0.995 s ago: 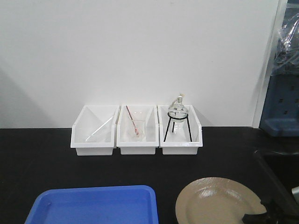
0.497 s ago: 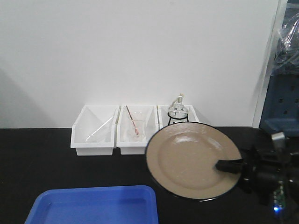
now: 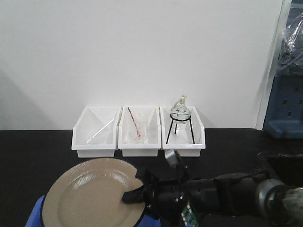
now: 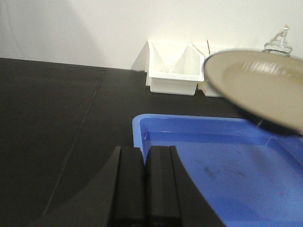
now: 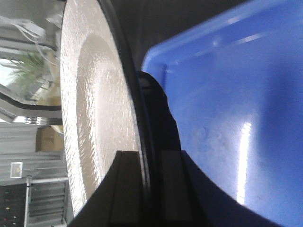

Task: Place disk in tray to left cabinet
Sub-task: 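Carry the plate over the blue tray and lower it in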

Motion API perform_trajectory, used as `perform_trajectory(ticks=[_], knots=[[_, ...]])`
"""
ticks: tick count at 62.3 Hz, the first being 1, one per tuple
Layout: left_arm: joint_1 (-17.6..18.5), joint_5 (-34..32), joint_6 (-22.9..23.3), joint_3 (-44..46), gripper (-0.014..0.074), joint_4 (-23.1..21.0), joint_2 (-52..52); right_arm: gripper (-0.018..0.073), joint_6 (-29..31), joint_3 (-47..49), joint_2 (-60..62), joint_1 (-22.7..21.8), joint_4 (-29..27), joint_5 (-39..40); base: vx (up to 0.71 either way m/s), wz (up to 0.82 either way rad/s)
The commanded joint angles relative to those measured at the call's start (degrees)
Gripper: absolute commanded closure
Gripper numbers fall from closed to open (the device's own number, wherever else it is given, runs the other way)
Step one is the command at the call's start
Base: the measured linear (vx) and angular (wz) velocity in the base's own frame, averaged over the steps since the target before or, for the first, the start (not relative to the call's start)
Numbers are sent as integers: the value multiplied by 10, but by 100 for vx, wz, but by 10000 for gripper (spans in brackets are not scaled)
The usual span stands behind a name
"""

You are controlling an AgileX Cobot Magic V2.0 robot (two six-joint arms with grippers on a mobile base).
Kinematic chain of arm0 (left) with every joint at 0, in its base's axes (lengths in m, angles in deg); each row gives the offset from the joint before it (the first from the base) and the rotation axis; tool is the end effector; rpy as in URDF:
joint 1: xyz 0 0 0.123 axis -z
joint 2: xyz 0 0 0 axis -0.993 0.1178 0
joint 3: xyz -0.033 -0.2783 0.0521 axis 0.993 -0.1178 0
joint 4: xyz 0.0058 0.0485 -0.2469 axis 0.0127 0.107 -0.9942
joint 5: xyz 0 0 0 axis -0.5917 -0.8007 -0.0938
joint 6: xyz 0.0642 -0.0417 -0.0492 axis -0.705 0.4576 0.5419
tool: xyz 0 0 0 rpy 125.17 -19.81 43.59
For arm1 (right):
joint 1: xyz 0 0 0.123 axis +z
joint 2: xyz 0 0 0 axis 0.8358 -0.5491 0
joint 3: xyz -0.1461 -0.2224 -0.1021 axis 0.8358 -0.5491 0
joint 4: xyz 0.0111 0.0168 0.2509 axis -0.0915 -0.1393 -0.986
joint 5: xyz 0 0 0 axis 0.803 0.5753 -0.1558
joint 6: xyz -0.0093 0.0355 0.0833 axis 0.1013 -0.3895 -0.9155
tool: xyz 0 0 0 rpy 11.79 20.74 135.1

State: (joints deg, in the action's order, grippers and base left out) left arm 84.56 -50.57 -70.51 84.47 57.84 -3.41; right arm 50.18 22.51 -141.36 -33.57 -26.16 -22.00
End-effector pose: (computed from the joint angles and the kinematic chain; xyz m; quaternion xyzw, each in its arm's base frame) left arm 0.0562 -0.0020 0.1893 -0.0191 0.7396 -0.0381 0.6717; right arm 0.3554 0.2160 0.1916 0.0522 0.8423 0.5114 0.1623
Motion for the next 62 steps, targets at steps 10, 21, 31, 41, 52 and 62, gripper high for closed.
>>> perform_trajectory(ticks=[10, 21, 31, 41, 52, 62], knots=[[0, -47, 4, -11, 603, -1, -9, 557, -2, 27, -21, 15, -70, -18, 0, 0], [0, -47, 4, -11, 603, -1, -9, 487, -2, 27, -38, 15, -69, -20, 0, 0], [0, -47, 4, -11, 603, -1, -9, 344, -4, 27, -43, 15, -67, -22, 0, 0], [0, -47, 4, -11, 603, -1, -9, 186, 49, 27, -44, 15, -62, -16, 0, 0], [0, -47, 4, -11, 603, -1, -9, 139, 194, 27, -43, 8, -64, 4, 0, 0], [0, -47, 4, -11, 603, -1, -9, 144, 318, 27, -36, -6, -70, 79, 0, 0]])
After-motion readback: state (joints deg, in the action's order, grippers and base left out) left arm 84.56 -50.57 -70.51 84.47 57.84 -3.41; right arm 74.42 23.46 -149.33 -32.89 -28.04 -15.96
